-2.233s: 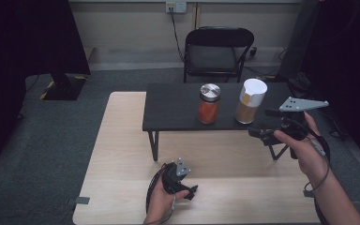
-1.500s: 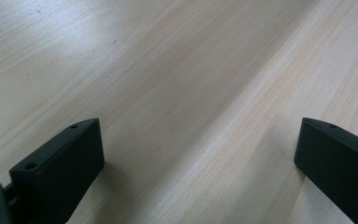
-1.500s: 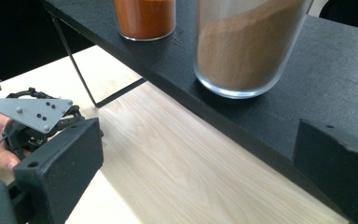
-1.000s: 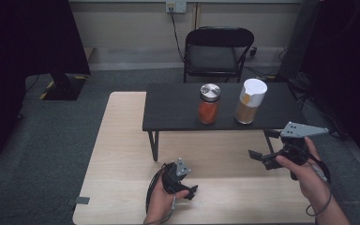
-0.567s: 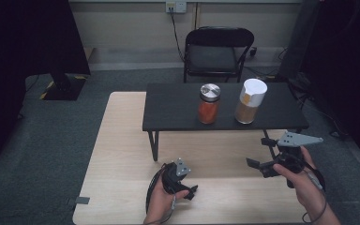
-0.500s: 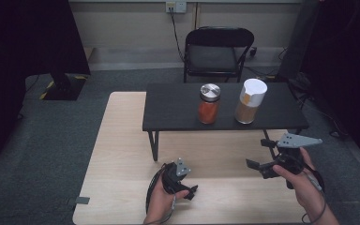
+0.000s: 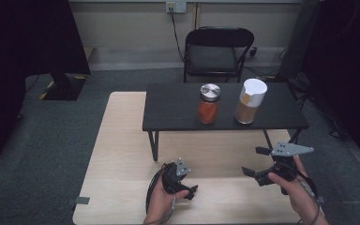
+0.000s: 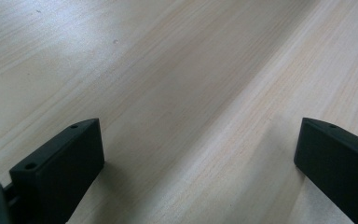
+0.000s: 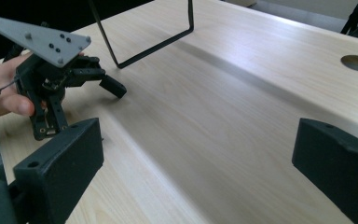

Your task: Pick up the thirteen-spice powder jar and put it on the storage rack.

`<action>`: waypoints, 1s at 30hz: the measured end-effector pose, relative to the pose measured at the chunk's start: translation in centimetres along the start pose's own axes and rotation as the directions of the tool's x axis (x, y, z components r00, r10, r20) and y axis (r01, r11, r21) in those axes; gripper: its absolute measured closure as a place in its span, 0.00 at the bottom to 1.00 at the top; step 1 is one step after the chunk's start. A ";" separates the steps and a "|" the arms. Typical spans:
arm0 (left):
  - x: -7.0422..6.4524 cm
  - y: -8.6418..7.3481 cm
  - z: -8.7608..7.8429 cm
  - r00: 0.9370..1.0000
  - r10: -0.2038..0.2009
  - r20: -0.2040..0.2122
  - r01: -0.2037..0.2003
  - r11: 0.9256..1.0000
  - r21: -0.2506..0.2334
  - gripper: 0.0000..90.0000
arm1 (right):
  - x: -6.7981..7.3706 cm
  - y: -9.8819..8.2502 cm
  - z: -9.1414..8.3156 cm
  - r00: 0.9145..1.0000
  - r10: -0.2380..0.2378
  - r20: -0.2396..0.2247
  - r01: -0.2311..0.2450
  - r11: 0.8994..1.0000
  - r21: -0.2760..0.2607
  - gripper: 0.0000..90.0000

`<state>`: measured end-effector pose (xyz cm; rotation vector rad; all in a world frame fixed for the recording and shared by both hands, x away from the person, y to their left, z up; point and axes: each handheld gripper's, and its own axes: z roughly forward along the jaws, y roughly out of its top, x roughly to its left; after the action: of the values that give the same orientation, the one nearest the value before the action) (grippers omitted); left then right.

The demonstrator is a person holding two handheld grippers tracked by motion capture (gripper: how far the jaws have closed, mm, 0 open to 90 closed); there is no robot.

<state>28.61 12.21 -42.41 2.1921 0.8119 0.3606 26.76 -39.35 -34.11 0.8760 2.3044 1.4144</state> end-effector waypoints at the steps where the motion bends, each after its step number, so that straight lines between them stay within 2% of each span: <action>1: 0.0 0.0 0.0 1.000 0.000 0.000 0.000 1.000 0.000 0.01 | 0.0 -0.2 0.1 1.000 -0.002 -0.003 0.002 1.000 0.001 0.01; 4: 0.0 0.0 0.0 1.000 -0.001 -0.001 0.001 1.000 0.000 0.01 | 0.0 -0.8 0.5 1.000 -0.011 -0.011 0.011 1.000 -0.005 0.01; 9: 0.0 0.0 0.0 1.000 -0.002 -0.001 0.002 1.000 0.000 0.01 | -0.1 -1.9 1.3 1.000 0.000 -0.015 0.000 1.000 0.012 0.01; 17: 0.0 0.0 0.0 1.000 -0.002 -0.001 0.002 1.000 0.000 0.01 | -0.1 -3.1 2.1 1.000 -0.006 -0.005 0.006 0.999 0.036 0.01; 30: 0.0 0.0 0.0 1.000 -0.002 -0.002 0.002 1.000 0.000 0.01 | -0.3 -4.9 3.2 1.000 0.010 0.011 -0.010 0.997 0.079 0.02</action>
<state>28.57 12.19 -42.41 2.1909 0.8151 0.3612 27.03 -38.95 -39.91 0.9166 2.3659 1.3275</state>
